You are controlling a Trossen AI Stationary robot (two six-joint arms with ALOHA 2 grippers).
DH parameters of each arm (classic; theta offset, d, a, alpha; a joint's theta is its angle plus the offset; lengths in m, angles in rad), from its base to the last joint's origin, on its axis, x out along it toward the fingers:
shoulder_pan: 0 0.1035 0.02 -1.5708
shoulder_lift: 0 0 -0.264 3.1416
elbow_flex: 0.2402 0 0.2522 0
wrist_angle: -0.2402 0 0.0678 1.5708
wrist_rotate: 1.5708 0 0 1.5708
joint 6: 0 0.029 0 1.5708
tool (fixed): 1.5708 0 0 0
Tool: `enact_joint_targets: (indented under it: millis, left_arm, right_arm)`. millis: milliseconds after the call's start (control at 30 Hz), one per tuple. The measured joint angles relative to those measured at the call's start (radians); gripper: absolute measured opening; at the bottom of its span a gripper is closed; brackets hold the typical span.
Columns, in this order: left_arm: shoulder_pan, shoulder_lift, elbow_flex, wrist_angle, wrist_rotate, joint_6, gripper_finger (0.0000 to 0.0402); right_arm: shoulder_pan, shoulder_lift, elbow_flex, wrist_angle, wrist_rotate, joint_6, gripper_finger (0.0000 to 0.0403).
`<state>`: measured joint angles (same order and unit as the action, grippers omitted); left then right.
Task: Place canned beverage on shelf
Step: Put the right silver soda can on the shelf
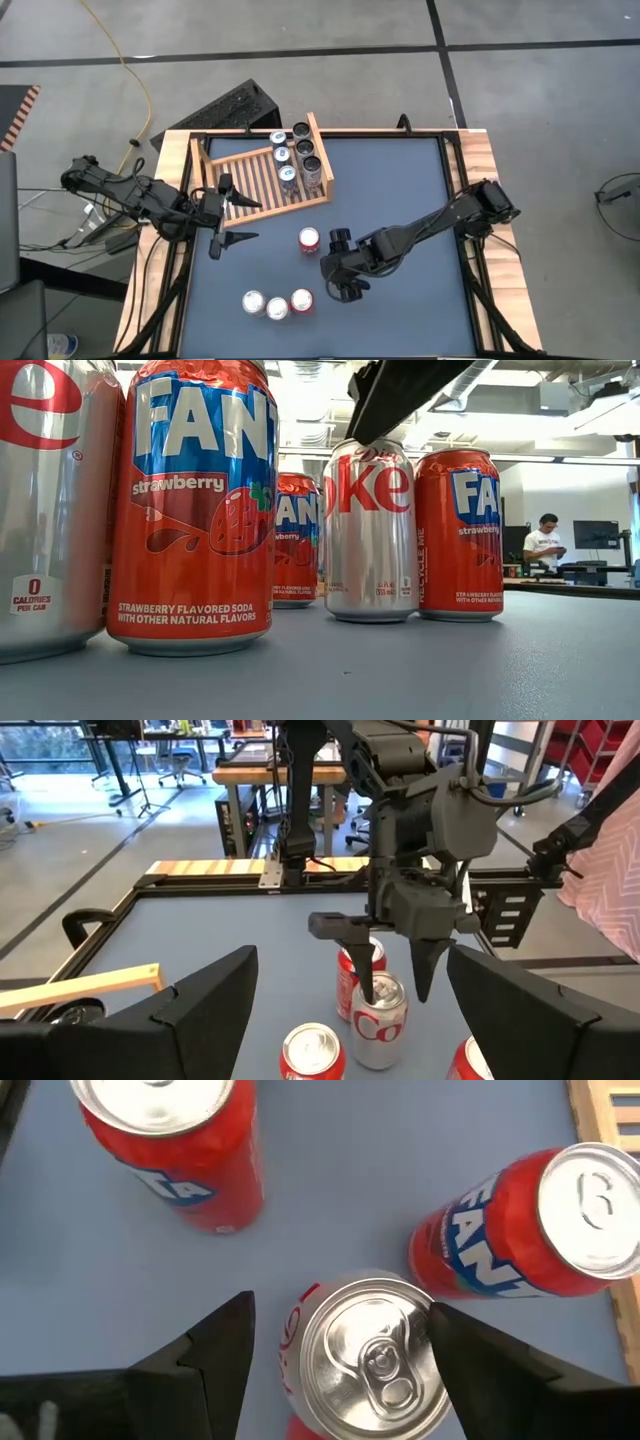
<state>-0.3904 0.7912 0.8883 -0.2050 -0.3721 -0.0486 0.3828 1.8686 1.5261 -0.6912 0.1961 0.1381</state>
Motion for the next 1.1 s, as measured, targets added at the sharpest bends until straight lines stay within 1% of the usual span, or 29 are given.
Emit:
enact_joint_targets:
  millis: [233,333,433,533,700,867,1000,1100]
  left_arm:
    - [0.0,0.0,0.0,-0.002,0.0,0.0,0.0316]
    - [0.0,0.0,0.0,-0.002,0.0,0.0,0.0316]
    - [0.0,0.0,0.0,-0.007,0.0,0.0,0.0316]
    - [0.0,0.0,0.0,-0.007,0.0,0.0,0.0316]
    - [0.0,0.0,0.0,-0.014,0.0,-0.017,0.0316]
    - [0.0,0.0,0.0,-0.026,0.0,-0.023,0.0316]
    - [0.0,0.0,0.0,-0.026,0.0,-0.027,0.0316]
    - [0.0,0.0,0.0,-0.027,0.0,-0.043,0.0316]
  right_arm:
    - [0.01,-0.014,0.001,-0.015,0.01,0.015,0.0287]
    - [0.022,-0.02,0.032,-0.039,0.018,0.015,0.0287]
    - [0.032,-0.022,0.069,-0.063,0.056,0.014,0.0287]
    - [0.036,-0.022,0.075,-0.07,0.091,0.014,0.0287]
    - [0.029,-0.018,0.075,-0.095,0.086,0.053,0.0287]
    - [0.004,-0.014,0.074,-0.102,0.058,0.102,0.0287]
    - [-0.019,-0.014,0.066,-0.103,0.013,0.15,0.0287]
    - [-0.02,-0.014,0.057,-0.097,0.012,0.153,0.0287]
